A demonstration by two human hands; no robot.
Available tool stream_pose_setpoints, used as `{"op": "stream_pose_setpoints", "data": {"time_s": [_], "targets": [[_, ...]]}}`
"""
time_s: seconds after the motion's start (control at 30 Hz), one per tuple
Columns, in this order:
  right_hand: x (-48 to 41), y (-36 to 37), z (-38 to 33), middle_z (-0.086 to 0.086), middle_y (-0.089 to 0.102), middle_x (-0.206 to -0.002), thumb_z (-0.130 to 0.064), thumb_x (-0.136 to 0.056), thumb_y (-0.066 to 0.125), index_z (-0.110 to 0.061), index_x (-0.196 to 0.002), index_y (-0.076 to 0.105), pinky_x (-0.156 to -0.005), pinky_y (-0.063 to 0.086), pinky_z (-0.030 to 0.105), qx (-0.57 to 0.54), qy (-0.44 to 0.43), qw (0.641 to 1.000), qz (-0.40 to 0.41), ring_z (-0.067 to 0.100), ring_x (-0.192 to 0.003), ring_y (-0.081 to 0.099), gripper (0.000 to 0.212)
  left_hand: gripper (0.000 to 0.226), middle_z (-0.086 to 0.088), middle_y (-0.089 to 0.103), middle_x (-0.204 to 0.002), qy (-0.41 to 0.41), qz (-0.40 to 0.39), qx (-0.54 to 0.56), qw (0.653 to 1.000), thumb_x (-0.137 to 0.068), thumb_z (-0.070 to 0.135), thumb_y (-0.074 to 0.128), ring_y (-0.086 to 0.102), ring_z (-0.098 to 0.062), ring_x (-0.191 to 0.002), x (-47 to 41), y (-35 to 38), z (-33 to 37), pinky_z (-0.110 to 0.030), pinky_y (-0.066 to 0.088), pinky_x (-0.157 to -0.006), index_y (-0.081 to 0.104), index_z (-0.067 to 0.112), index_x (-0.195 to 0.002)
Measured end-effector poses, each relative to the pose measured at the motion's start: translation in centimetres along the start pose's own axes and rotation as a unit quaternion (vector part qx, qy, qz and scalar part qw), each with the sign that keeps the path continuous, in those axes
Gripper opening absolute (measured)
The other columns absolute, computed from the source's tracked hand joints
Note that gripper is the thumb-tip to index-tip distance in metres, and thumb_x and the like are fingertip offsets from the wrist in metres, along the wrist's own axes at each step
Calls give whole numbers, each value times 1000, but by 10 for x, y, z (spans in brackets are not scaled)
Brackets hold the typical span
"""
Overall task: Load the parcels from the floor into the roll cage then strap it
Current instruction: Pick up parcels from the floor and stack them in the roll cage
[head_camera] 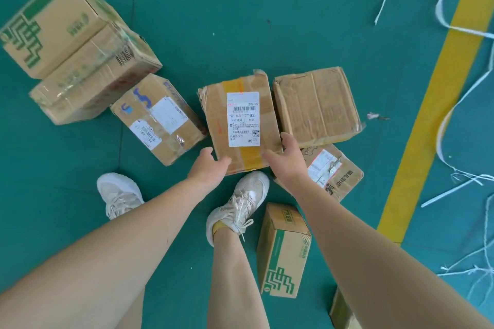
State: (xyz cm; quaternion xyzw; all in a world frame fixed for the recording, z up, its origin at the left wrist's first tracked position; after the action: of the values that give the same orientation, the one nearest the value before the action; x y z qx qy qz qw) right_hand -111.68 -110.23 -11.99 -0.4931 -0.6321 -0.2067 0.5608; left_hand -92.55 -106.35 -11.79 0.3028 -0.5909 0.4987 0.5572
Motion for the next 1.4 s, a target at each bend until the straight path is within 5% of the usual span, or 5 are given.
{"op": "stream_pose_setpoints", "data": {"time_s": [0.3,0.8,1.03,1.2,1.4], "targets": [[-26,19,8,-5,50,-135,-26,-86,63,-21,-156,20,-83,43,33,-7,21,1000,-1,17,-113,52,82,43,4,56,-117,-22,-3,102,995,-93,29,56,54,-16,-100,-32,18,-6,-33,41,-82,43,18,-134],[70,7,-29,-12,67,-112,-62,-58,72,-37,-123,58,-98,51,43,-145,55,986,56,20,-112,61,71,32,3,69,-105,0,47,134,990,-87,26,63,64,-9,-82,59,-51,18,-19,46,-54,62,18,-118],[166,-20,-94,-19,62,-107,-37,-89,72,-31,-125,50,-72,47,14,-245,57,968,16,0,-89,59,42,42,4,63,-109,20,63,202,977,-87,24,65,62,-15,-93,154,-103,61,-34,53,-79,49,23,-126],[240,-43,-161,-7,67,-123,-48,-78,76,-31,-138,53,-90,55,40,-263,-2,964,23,19,-111,65,66,38,7,63,-107,59,58,209,974,-91,25,62,60,-7,-82,237,-150,96,-26,46,-60,48,24,-127],[348,-73,-243,-5,58,-135,-56,-73,79,-34,-150,36,-102,48,51,-271,-26,962,4,24,-118,58,91,41,0,64,-118,102,73,237,963,-90,23,62,63,-21,-99,347,-211,130,-41,55,-85,51,22,-129]]}}
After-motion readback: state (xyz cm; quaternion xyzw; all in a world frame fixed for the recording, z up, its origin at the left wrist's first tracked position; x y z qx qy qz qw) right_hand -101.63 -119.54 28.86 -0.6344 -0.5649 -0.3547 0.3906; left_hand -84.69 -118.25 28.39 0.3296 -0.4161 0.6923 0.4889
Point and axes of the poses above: each hand's wrist, its own x-axis away from the middle knuckle, its own y-axis out of the palm, z = x × y, the point moved 6 cm from there along -x, towards the middle knuckle
